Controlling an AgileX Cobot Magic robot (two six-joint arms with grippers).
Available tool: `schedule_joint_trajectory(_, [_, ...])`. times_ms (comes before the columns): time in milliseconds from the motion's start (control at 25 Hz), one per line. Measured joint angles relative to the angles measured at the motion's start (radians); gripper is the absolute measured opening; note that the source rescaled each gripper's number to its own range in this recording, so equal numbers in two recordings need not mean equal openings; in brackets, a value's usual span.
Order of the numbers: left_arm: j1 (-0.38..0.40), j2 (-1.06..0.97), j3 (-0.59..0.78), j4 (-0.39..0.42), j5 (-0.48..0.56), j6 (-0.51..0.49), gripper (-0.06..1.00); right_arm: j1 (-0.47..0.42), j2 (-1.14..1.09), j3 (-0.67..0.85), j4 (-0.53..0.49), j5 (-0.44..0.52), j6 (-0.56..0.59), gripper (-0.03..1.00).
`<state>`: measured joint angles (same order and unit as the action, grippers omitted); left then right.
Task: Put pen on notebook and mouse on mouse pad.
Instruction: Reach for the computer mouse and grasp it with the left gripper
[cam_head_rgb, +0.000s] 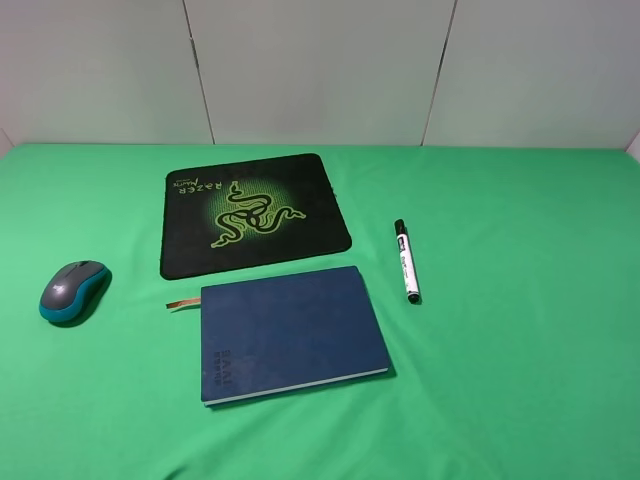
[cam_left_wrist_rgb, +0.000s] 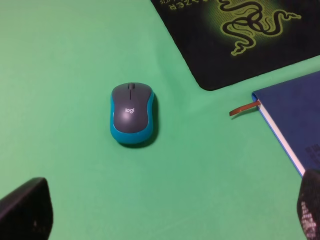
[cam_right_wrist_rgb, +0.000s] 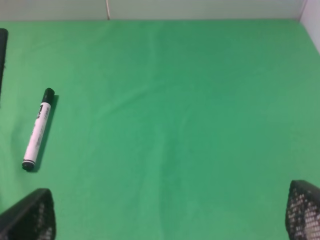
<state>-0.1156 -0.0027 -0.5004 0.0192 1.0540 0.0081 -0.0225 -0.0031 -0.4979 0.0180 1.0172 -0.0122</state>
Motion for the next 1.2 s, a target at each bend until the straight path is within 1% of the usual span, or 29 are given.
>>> schedule_joint_trajectory(960, [0.0,0.006,-0.013,0.0,0.01,-0.008,0.94,0.0,0.0,0.0,0.0,0.0,0.0,1.0])
schedule_joint_trajectory(1080, [0.0,0.068,-0.058,0.004,0.021,-0.016,0.94,0.0,0.0,0.0,0.0,0.0,0.0,1.0])
schedule_joint_trajectory(1200, [0.0,0.182,-0.114,0.017,0.023,-0.018,0.94,0.0,0.0,0.0,0.0,0.0,0.0,1.0])
